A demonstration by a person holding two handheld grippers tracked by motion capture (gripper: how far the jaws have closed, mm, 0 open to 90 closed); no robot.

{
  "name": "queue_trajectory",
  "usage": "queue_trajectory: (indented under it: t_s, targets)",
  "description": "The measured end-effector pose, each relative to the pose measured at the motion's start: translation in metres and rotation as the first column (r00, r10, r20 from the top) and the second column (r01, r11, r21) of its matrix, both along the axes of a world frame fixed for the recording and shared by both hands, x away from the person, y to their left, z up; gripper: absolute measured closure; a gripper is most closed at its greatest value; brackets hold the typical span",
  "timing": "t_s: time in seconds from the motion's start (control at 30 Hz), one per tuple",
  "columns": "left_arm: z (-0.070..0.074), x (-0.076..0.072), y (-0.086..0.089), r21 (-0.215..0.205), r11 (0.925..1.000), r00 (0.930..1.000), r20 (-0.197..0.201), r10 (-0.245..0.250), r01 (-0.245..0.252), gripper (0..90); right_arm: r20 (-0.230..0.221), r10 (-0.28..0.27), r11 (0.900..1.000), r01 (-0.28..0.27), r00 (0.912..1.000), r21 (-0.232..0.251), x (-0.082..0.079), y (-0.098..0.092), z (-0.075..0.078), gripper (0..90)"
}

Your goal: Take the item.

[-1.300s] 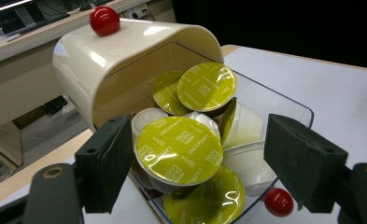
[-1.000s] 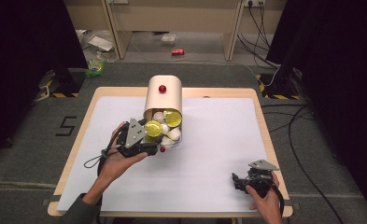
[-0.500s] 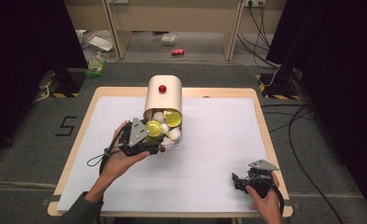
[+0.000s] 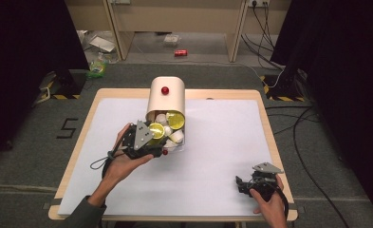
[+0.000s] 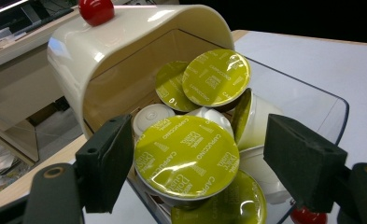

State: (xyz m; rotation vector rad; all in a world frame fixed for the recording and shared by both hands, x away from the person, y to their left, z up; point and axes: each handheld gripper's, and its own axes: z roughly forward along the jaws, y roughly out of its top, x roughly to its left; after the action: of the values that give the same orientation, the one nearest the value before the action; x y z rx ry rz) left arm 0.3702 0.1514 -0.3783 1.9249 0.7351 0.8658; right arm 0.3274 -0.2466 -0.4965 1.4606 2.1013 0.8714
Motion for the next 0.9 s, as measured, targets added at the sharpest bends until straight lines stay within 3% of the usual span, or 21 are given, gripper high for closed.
queue_trajectory:
  t_s: [0.23,0.4,0.5,0.9]
  targets:
    - [-0.0040,0.0052,-0.0019,0.019,0.9998,0.9999,-0.008,0.011,-0.011,25.6,0.002,-0.003,1.000,0.003,1.0000,0.000,-0.0001,0.0003,-0.0002,6.5]
    - [-0.0038,0.0058,-0.0002,0.010,0.9999,0.9999,0.001,0.014,-0.014,30.4,0.003,-0.003,1.000,0.003,1.0000,0.001,-0.0002,0.0003,-0.0002,6.5]
    - [-0.0070,0.0074,0.0016,0.010,0.9998,0.9998,-0.005,0.017,-0.017,37.8,0.003,-0.001,1.000,0.001,1.0000,0.000,0.0000,0.0001,-0.0002,6.5]
    - [-0.0025,0.0033,0.0033,-0.003,1.0000,0.9999,0.014,0.009,-0.009,38.8,0.002,-0.003,1.000,0.003,1.0000,0.001,-0.0002,0.0003,-0.0002,6.5]
